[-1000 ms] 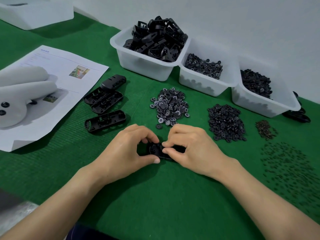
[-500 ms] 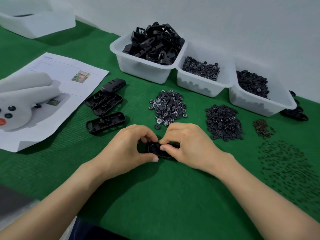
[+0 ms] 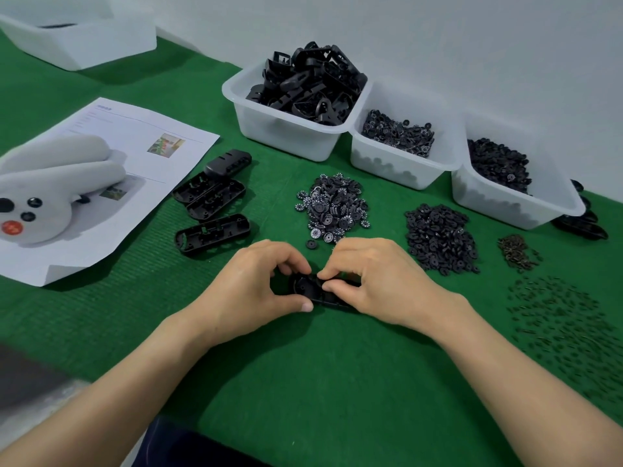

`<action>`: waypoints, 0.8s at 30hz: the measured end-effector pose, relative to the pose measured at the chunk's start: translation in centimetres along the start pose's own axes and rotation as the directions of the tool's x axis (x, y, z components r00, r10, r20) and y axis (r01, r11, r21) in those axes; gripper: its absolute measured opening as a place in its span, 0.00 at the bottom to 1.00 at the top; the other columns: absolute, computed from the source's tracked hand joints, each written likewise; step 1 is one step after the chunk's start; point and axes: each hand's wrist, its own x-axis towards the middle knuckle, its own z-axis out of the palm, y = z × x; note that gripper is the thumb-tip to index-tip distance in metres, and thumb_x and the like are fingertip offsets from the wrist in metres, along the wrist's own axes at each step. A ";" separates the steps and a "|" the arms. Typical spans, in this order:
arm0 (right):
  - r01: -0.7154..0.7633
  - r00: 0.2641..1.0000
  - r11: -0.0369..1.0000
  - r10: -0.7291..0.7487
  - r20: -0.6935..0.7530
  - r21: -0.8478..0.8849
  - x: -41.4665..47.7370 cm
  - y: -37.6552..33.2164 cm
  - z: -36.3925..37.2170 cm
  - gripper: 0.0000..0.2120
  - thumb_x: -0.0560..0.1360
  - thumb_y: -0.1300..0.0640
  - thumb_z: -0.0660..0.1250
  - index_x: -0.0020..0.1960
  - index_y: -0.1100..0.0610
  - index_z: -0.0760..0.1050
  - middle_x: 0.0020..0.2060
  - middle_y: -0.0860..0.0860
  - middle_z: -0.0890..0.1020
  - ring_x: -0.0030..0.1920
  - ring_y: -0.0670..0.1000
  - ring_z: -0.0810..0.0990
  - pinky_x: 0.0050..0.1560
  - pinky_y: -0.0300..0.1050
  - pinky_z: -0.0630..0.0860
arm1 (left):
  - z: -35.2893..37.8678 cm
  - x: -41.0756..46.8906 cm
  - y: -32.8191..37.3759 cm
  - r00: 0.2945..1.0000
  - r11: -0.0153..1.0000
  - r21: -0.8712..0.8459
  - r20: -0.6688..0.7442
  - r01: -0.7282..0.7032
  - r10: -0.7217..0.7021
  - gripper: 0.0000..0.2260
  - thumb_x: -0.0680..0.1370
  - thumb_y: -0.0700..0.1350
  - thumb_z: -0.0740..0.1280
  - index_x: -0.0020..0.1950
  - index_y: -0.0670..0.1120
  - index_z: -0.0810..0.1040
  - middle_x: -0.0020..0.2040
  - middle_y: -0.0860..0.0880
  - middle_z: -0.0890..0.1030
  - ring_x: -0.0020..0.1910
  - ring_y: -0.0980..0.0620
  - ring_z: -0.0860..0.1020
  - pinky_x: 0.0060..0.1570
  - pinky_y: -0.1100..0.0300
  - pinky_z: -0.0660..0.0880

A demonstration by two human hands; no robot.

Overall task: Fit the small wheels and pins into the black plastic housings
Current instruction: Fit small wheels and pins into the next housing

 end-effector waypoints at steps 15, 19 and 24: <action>-0.168 0.986 0.975 0.167 0.021 0.146 1.1 1.2 -1.4 0.06 0.70 0.59 0.71 0.45 0.49 0.79 0.38 0.42 0.80 0.39 0.42 0.78 0.40 0.31 0.73 | 0.0 -0.1 -0.2 1.000 1.000 -0.019 0.004 -0.011 0.012 0.17 0.63 0.50 0.77 0.47 0.59 0.75 0.41 0.62 0.75 0.45 0.65 0.71 0.41 0.75 0.64; -0.396 0.892 0.884 0.435 -0.124 0.250 0.0 4.0 -1.2 0.08 0.72 0.62 0.69 0.39 0.49 0.76 0.35 0.41 0.79 0.34 0.42 0.76 0.38 0.32 0.71 | 0.0 -0.2 -0.3 0.997 0.998 0.006 0.042 -0.061 0.061 0.16 0.65 0.51 0.76 0.51 0.56 0.78 0.45 0.61 0.77 0.47 0.61 0.72 0.46 0.72 0.66; -0.390 0.906 0.897 0.414 -0.089 0.210 -0.5 3.9 0.3 0.05 0.69 0.59 0.72 0.41 0.51 0.79 0.31 0.41 0.77 0.29 0.37 0.73 0.35 0.26 0.68 | 0.0 0.1 0.0 0.990 0.989 0.087 0.085 -0.120 0.113 0.13 0.67 0.52 0.73 0.50 0.53 0.81 0.49 0.56 0.78 0.51 0.56 0.73 0.55 0.62 0.68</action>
